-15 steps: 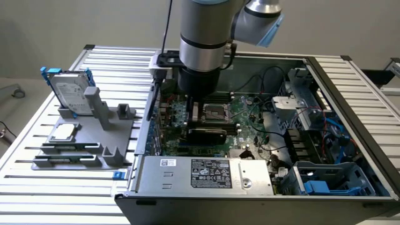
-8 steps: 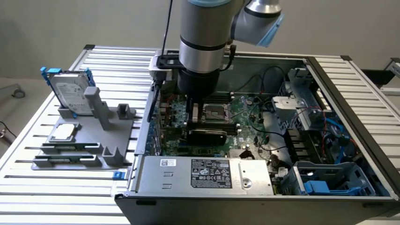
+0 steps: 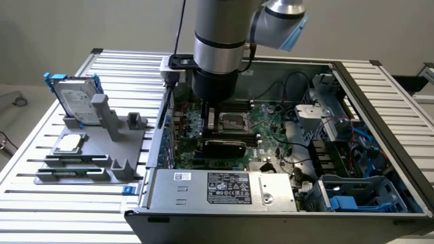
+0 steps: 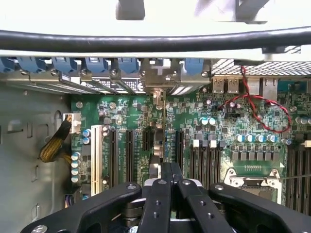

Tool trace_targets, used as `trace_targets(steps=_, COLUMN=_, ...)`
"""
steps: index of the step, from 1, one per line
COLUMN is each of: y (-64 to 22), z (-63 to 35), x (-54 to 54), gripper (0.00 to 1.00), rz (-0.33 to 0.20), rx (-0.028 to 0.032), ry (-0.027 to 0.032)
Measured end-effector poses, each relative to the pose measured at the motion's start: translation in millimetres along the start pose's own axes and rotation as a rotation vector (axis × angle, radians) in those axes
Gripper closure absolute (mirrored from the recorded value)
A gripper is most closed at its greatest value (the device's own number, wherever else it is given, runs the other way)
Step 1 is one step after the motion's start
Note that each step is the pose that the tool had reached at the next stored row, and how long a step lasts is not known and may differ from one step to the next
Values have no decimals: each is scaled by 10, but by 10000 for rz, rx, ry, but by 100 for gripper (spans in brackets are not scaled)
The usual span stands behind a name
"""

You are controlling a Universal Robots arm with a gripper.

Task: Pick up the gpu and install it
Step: 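Press down on the gpu until it lock into place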

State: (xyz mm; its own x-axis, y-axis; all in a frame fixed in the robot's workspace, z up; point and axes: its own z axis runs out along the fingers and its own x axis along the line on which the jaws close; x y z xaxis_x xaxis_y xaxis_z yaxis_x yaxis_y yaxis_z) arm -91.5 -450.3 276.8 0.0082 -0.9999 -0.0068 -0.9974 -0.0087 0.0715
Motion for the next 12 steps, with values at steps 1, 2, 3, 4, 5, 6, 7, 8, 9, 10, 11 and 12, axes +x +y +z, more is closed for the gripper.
trace_targets(steps=1, y=20, z=-6, x=0, gripper=89, rz=-1, rx=-17, ry=0)
trace_targets(steps=2, y=44, z=-10, x=0, gripper=89, rz=0, rx=-38, ry=0)
trace_targets(steps=3, y=80, z=-8, x=-1, gripper=89, rz=1, rx=-57, ry=-1)
trace_targets(steps=4, y=113, z=-7, x=-1, gripper=89, rz=1, rx=-78, ry=0)
trace_targets(steps=5, y=145, z=-5, x=-1, gripper=89, rz=0, rx=-100, ry=0)
trace_targets(steps=6, y=176, z=-5, x=-2, gripper=89, rz=0, rx=-126, ry=0)
trace_targets(steps=7, y=204, z=-4, x=-2, gripper=89, rz=1, rx=-162, ry=-1)
trace_targets(steps=8, y=227, z=-5, x=-2, gripper=89, rz=1, rx=-207, ry=-1)
trace_targets(steps=9, y=249, z=-5, x=-2, gripper=89, rz=2, rx=-254, ry=-2)
trace_targets(steps=10, y=270, z=-6, x=-2, gripper=89, rz=3, rx=-304, ry=-2)
trace_targets(steps=11, y=288, z=-7, x=-3, gripper=89, rz=3, rx=-349, ry=-2)
trace_targets(steps=12, y=304, z=-6, x=-3, gripper=89, rz=2, rx=-393, ry=-3)
